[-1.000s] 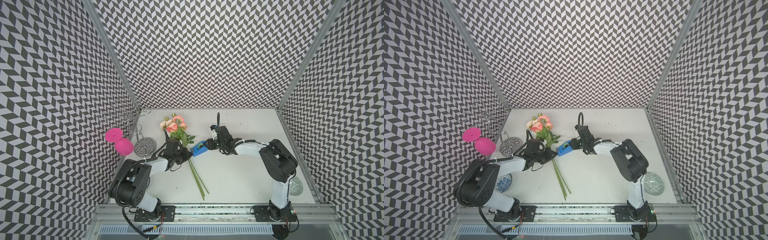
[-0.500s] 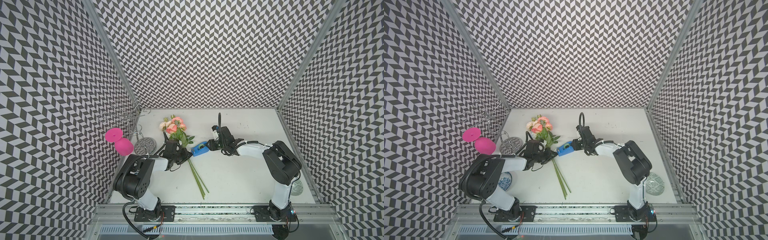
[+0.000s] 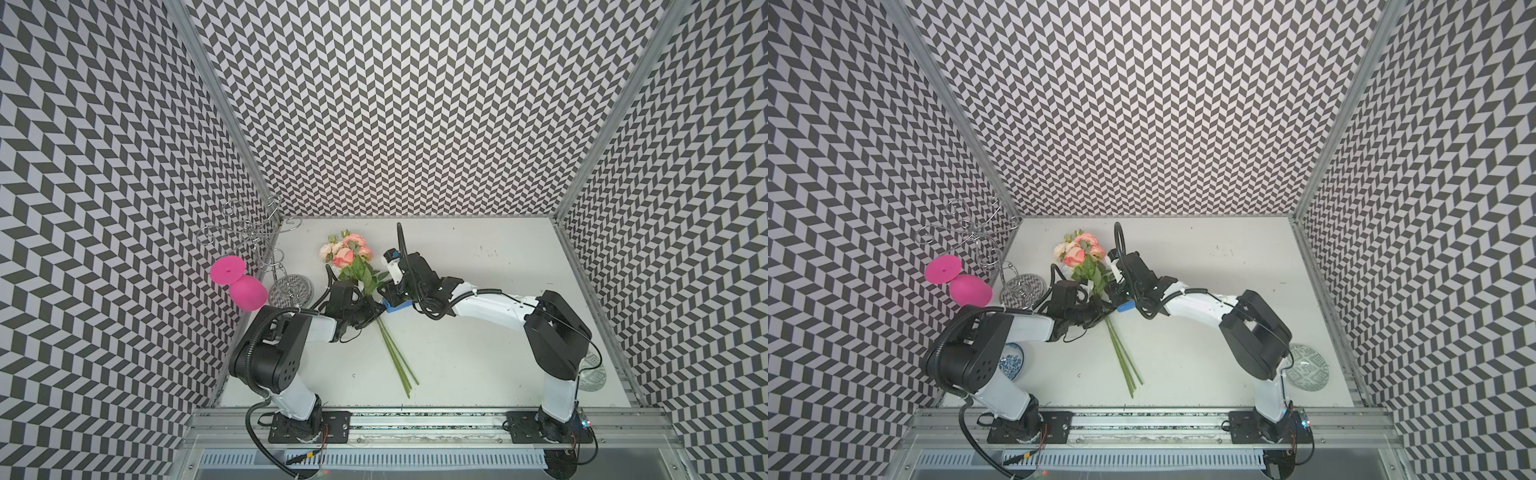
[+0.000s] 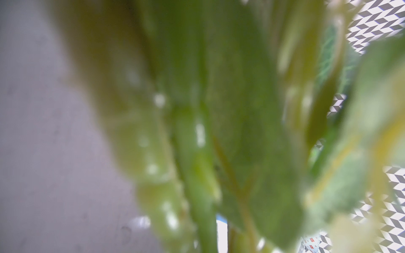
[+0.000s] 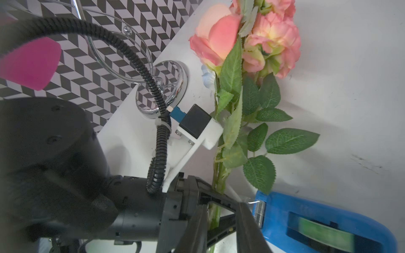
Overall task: Wrap bouquets with tape
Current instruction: Tear off the tape using the Tape Cutter.
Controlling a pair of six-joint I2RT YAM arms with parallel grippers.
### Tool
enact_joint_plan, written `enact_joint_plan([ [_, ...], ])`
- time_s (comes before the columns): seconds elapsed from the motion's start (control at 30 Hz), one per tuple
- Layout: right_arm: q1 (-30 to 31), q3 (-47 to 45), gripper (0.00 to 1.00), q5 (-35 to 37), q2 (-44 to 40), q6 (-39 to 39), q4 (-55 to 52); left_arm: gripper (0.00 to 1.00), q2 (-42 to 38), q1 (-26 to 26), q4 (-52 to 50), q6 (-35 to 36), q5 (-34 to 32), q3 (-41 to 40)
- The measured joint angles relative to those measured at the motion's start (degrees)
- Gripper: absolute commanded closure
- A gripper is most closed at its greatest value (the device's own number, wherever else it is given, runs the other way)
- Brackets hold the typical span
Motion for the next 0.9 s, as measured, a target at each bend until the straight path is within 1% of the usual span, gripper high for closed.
enact_joint_plan([
  [0.2, 0.52, 0.13, 0.79, 1.73, 4.44, 0.39, -1.62, 1.00, 0.55, 0.28, 1.95, -0.48, 0.96, -0.24],
  [0.4, 1.07, 0.57, 0.81, 4.15, 6.43, 1.25, -2.03, 1.00, 1.51, 0.44, 5.55, -1.53, 2.03, -1.99],
  [0.73, 3.56, 7.34, 0.84, 10.80, 11.30, 2.03, -5.49, 1.00, 1.86, 0.46, 6.75, -2.19, 2.56, -2.27],
  [0.9, 4.15, 12.15, 0.86, 14.23, 14.03, 1.55, -10.05, 1.00, 1.86, 0.48, 6.95, -2.43, 2.64, -2.32],
])
